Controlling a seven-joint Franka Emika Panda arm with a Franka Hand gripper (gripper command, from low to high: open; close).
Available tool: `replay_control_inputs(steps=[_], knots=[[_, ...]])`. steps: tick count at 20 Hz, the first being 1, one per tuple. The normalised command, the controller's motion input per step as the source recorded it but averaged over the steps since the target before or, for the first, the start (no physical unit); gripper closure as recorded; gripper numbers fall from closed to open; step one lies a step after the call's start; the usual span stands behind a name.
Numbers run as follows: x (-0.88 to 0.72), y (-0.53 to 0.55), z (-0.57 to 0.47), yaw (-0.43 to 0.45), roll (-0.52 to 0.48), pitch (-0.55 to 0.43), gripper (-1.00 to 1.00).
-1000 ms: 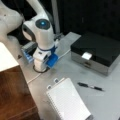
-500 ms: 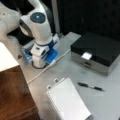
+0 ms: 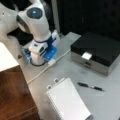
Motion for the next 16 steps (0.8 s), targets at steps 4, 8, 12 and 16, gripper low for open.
replay_control_inputs(steps=[4, 8, 12, 16], knots=[[0.18, 0.09, 0.32, -0.104, 0.0, 0.16, 1.0], [0.21, 0.08, 0.35, -0.054, -0.026, 0.184, -1.0], [0.23, 0.0, 0.25, -0.004, -0.054, 0.172, -1.0], [0.26, -0.06, 0.22, 0.019, -0.062, 0.193, -1.0]])
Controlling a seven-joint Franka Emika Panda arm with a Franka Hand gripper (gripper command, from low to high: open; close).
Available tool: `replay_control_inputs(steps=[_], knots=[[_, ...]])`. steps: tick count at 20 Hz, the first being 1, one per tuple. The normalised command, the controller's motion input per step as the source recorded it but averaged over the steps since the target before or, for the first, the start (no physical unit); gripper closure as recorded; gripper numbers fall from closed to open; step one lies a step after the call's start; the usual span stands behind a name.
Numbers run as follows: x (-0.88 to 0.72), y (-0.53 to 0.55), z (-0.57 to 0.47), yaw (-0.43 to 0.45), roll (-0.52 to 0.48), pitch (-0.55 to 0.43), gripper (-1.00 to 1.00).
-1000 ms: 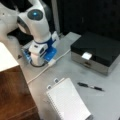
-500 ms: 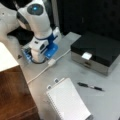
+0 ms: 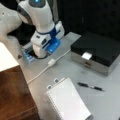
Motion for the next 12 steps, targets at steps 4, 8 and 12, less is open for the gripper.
replay_control_inputs(steps=[4, 8, 12], knots=[[0.31, -0.08, 0.24, 0.031, -0.073, 0.238, -1.0], [0.41, -0.07, 0.37, 0.057, -0.081, 0.342, -1.0], [0.55, -0.06, 0.46, 0.1, -0.018, 0.354, -1.0]])
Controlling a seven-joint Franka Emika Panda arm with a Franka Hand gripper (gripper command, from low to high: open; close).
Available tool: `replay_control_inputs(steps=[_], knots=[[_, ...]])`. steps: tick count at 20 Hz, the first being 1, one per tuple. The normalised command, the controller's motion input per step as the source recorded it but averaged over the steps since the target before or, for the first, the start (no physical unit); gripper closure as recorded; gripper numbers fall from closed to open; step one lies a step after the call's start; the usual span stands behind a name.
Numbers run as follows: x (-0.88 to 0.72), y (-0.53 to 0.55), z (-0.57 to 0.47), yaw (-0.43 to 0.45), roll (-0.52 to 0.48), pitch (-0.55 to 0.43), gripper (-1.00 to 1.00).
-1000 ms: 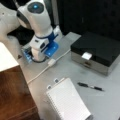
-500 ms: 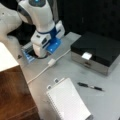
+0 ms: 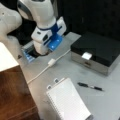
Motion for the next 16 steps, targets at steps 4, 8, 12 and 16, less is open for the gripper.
replay_control_inputs(steps=[4, 8, 12, 16], knots=[[0.65, -0.08, 0.4, 0.127, 0.084, 0.376, -1.0], [0.76, -0.08, 0.33, 0.21, 0.353, 0.485, -1.0], [0.89, -0.08, 0.21, 0.2, 0.477, 0.485, -1.0], [0.86, -0.06, 0.11, 0.105, 0.448, 0.386, -1.0]])
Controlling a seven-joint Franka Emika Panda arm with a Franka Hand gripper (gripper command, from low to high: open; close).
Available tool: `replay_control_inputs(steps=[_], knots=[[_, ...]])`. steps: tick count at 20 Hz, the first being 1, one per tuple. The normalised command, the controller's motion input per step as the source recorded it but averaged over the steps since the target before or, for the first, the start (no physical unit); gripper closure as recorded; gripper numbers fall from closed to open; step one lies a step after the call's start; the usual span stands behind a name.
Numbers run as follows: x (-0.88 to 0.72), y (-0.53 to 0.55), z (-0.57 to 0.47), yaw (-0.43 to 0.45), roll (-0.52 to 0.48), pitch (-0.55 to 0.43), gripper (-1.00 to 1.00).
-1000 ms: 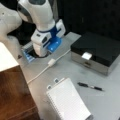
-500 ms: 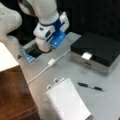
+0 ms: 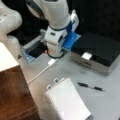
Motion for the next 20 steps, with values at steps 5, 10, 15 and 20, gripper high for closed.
replay_control_inputs(steps=[5, 10, 15, 20], knots=[[0.65, -0.05, 0.06, 0.016, 0.338, 0.256, -1.0], [0.33, 0.0, 0.0, -0.061, 0.334, 0.077, -1.0], [0.03, 0.07, -0.16, -0.139, 0.32, -0.098, -1.0], [-0.15, 0.08, -0.26, -0.164, 0.248, -0.159, -1.0]])
